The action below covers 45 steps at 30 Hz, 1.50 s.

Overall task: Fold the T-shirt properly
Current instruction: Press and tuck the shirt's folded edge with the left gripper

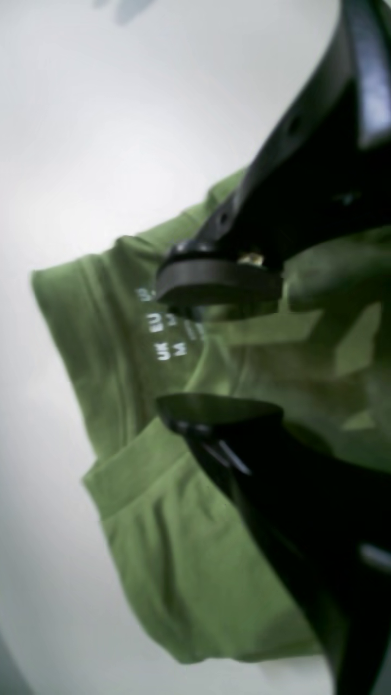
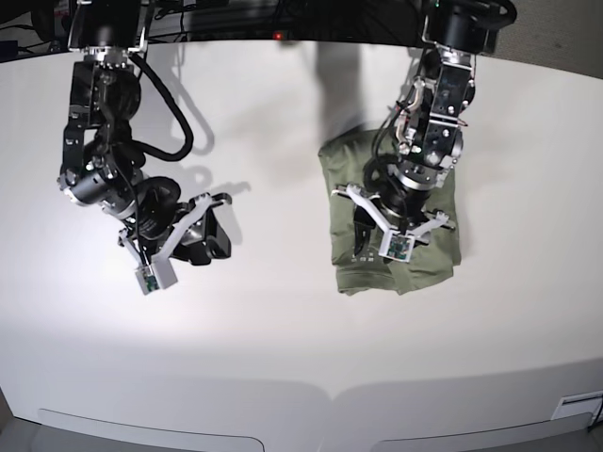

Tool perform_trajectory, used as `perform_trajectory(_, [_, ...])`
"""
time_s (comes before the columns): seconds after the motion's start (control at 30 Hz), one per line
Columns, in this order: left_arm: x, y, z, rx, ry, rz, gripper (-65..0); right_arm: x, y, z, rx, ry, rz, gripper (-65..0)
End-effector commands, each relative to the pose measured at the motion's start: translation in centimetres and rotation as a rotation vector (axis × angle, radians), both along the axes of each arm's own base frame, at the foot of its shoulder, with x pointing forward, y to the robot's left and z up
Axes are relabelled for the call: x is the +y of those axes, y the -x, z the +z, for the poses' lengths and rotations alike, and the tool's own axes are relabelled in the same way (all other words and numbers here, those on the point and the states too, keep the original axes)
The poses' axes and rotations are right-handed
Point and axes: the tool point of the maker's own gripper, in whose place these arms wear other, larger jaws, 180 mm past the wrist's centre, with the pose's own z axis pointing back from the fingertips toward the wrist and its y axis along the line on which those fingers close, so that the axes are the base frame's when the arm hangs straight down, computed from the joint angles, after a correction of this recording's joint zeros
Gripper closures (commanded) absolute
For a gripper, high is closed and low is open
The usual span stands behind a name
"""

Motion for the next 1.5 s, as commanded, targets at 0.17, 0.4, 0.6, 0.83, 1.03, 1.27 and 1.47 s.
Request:
perform_trajectory(0.17, [1.5, -1.8, 1.0, 0.016, -0.049, 0.007, -25.3, 0.2, -1.1, 2.3, -0.078, -0.022, 0.009, -20.4])
perform_trajectory(0.4, [1.8, -4.9, 2.9, 0.084, 0.000, 0.032, -25.3, 0.2, -1.2, 2.3, -0.078, -0.023, 0.009, -20.4])
perform_trajectory(0.6, [1.7, -5.2, 3.3, 0.055, 0.011, 0.032, -25.3, 0.2, -1.1, 2.1, -0.070, -0.018, 0.010, -20.4])
perform_trajectory(0.83, [3.0, -2.9, -3.5, 0.155, -0.061, 0.022, -25.3, 0.1, -1.0, 1.9, -0.058, -0.010, 0.012, -20.4])
perform_trajectory(1.03, [3.2, -3.0, -3.0, 0.110, -0.070, 0.015, -25.3, 0.1, -0.8, 1.7, -0.046, -0.003, 0.014, -20.4])
perform_trajectory(1.27, [2.9, -4.8, 2.9, 0.025, -0.082, 0.018, -25.3, 0.6, -1.5, 3.5, -0.125, -0.082, 0.008, -20.4])
perform_trajectory(1.47, [3.1, -3.0, 8.2, -0.025, -0.033, 0.024, -25.3, 0.6, -2.1, 4.1, -0.142, -0.073, 0.007, -20.4])
